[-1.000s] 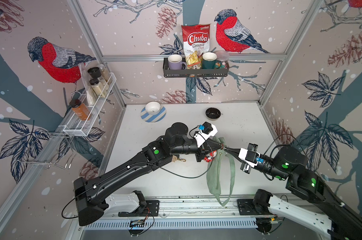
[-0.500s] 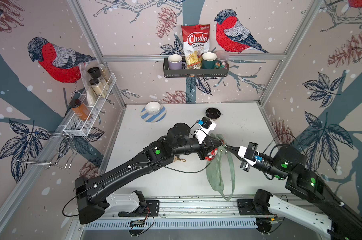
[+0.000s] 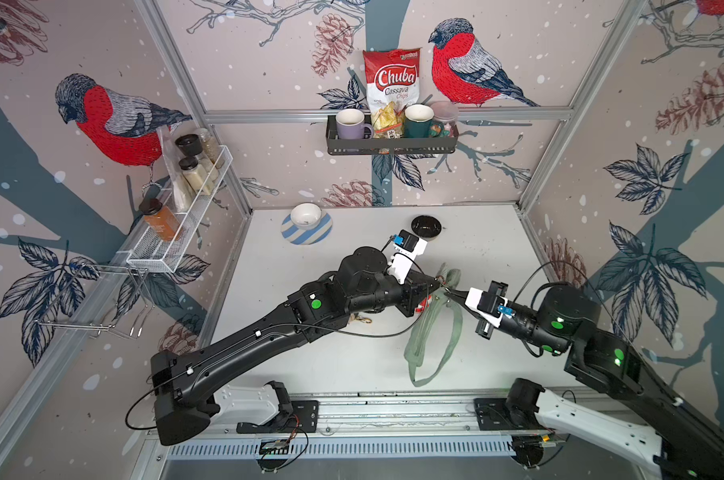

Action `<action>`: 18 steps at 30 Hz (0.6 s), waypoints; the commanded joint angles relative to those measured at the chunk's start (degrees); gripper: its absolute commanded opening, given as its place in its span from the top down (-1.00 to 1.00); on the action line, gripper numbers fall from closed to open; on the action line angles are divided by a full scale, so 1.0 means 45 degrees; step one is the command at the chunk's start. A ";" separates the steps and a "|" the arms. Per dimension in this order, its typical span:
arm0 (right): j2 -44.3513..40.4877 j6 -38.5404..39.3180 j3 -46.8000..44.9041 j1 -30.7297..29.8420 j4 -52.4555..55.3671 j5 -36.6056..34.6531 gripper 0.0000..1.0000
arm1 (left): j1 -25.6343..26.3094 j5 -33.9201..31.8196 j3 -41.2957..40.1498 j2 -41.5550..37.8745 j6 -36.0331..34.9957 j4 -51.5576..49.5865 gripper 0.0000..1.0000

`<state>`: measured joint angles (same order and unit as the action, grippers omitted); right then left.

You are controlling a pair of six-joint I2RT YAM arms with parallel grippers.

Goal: Remove the decoration from the bag
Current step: Remove the decoration item from the bag.

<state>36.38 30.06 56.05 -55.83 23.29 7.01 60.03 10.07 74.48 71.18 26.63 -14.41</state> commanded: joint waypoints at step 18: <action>0.0589 -0.0328 -0.0559 0.0141 0.0007 -0.0836 1.00 | 0.0254 -0.1898 0.0101 0.0104 0.0495 0.1371 1.00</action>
<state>39.79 29.58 53.84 -55.42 25.71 3.40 61.06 3.22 74.96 71.90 29.56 -9.63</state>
